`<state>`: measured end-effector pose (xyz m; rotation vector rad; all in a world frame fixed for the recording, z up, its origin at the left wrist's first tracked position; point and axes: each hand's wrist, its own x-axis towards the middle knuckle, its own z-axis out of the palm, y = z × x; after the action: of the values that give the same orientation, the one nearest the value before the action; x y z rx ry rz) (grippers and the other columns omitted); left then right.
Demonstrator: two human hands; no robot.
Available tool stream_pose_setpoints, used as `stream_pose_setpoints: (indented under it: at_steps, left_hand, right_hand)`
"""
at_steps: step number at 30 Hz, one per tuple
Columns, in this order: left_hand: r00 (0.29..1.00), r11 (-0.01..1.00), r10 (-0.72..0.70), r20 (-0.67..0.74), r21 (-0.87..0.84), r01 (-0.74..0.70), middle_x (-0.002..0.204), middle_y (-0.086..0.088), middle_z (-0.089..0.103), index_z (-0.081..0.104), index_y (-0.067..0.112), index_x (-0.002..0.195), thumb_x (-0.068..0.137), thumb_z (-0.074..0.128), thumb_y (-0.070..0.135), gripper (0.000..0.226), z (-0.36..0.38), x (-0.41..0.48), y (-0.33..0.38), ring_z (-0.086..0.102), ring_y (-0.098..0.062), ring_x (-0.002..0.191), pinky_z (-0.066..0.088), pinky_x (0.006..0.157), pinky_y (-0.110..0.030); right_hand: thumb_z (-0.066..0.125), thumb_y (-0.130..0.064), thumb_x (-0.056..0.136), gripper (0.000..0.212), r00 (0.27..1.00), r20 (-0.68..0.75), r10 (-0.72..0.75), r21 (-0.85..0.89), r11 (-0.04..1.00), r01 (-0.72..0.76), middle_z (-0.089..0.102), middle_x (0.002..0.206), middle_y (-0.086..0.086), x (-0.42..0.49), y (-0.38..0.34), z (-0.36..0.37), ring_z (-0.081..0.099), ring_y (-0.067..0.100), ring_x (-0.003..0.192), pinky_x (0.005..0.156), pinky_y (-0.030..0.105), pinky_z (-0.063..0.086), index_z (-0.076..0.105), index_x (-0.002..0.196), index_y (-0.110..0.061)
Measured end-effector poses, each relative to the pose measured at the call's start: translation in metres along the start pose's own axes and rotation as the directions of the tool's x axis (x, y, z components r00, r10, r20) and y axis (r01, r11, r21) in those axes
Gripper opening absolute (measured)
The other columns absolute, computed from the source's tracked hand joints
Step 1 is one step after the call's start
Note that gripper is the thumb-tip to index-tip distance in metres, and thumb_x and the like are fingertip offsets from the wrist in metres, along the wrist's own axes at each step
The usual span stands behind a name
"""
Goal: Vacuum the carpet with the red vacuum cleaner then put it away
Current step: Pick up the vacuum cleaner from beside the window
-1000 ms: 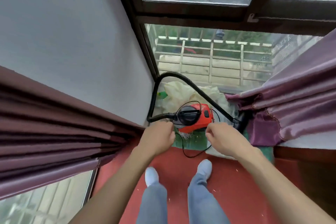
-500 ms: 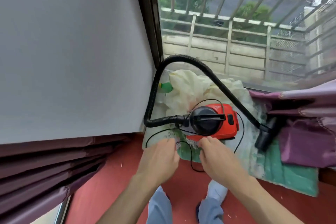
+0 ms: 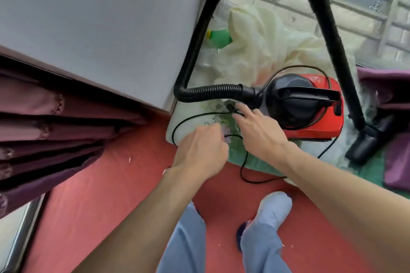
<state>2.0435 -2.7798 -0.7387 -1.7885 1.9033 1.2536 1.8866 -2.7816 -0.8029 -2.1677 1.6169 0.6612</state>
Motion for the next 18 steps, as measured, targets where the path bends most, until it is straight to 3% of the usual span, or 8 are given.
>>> stream_pose_setpoints:
  at_steps: [7,11,15,18]
  left_hand:
    - [1.0,0.986,0.019,0.011,-0.163,-0.017,0.085,-0.001,0.063,0.061,0.02,0.098,0.092,0.048,0.02,0.015,0.036,0.008,-0.02,0.061,-0.023,0.083,0.045,0.067,-0.035]
    - [0.999,0.983,0.047,0.025,-0.181,-0.042,0.087,-0.001,0.065,0.062,0.02,0.098,0.094,0.049,0.023,0.015,0.04,0.007,-0.024,0.062,-0.022,0.084,0.052,0.074,-0.038]
    - [0.999,0.978,0.035,0.015,-0.208,-0.032,0.09,0.001,0.068,0.063,0.021,0.097,0.093,0.049,0.025,0.015,0.033,0.015,-0.025,0.062,-0.021,0.088,0.052,0.076,-0.039]
    - [1.0,0.971,0.03,0.0,-0.235,-0.029,0.087,0.0,0.068,0.064,0.021,0.097,0.094,0.049,0.026,0.016,0.027,0.018,-0.019,0.062,-0.022,0.09,0.052,0.078,-0.04]
  right_hand:
    - [0.064,-0.008,0.082,0.079,0.999,0.029,0.016,-0.365,0.931,-0.004,0.032,0.139,0.014,0.022,0.009,0.04,0.055,0.026,0.094,0.062,0.034,0.036,0.021,0.147,0.001]
    - [0.038,0.005,0.081,0.048,0.993,0.092,-0.073,-0.521,0.846,0.11,0.051,0.116,0.013,0.025,0.019,0.047,0.059,0.022,0.072,0.056,0.03,0.04,0.05,0.128,-0.001]
    - [0.05,0.004,0.083,0.031,0.982,0.165,-0.09,-0.512,0.843,0.164,0.055,0.106,0.01,0.026,0.018,0.035,0.064,0.02,0.069,0.043,0.028,0.021,0.061,0.109,-0.008]
    - [0.046,0.002,0.083,0.026,0.995,0.053,-0.09,-0.483,0.87,0.104,0.057,0.1,0.009,0.021,0.022,0.017,0.065,0.021,0.064,0.044,0.029,0.027,0.061,0.101,-0.009]
